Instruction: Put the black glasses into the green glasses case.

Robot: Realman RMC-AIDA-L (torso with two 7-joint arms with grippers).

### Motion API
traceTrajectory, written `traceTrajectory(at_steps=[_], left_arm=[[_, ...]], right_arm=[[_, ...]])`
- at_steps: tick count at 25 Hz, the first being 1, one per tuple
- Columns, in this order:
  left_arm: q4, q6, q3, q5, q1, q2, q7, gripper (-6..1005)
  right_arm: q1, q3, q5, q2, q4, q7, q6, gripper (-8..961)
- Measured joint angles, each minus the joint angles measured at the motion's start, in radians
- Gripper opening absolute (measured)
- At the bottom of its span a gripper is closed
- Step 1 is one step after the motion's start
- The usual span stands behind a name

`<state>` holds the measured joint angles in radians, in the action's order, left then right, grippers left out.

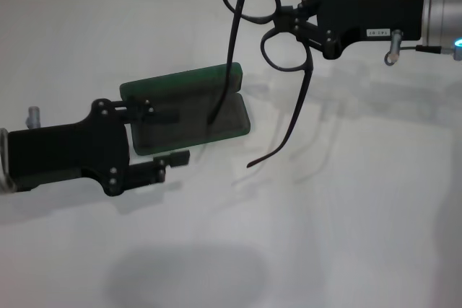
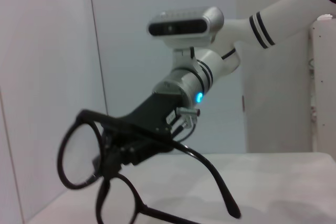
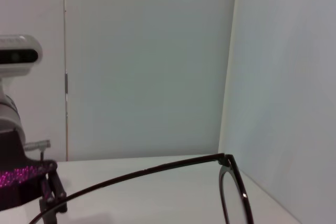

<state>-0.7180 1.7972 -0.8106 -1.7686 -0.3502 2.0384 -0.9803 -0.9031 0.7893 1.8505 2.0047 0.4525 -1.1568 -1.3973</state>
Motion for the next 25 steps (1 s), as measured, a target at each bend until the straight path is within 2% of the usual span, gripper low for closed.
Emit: traceTrajectory(at_steps=[3, 6, 8, 16, 22, 25], left_arm=[[0.027, 0.006, 0.016, 0.01, -0.001, -0.004, 0.044, 607], [0.047, 0.018, 0.02, 0.038, 0.001, -0.008, 0.086, 471], [0.049, 0.029, 0.02, 0.055, 0.004, -0.009, 0.106, 380], [0.067, 0.1, 0.02, 0.109, -0.012, -0.008, 0.202, 145], [0.079, 0.137, 0.014, 0.138, -0.043, 0.003, 0.243, -3], [0.08, 0.162, 0.011, 0.138, -0.063, 0.012, 0.246, -1]], right_arm=[[0.0, 0.016, 0.005, -0.004, -0.006, -0.002, 0.003, 51], [0.002, 0.019, 0.005, -0.005, -0.012, 0.002, 0.005, 51], [0.006, 0.019, 0.005, -0.002, -0.012, 0.006, 0.006, 51], [0.013, 0.014, -0.009, 0.005, -0.012, 0.021, -0.036, 51], [0.019, 0.014, -0.048, 0.006, -0.014, 0.023, -0.094, 51], [0.018, 0.012, -0.048, 0.006, -0.019, 0.017, -0.115, 51]])
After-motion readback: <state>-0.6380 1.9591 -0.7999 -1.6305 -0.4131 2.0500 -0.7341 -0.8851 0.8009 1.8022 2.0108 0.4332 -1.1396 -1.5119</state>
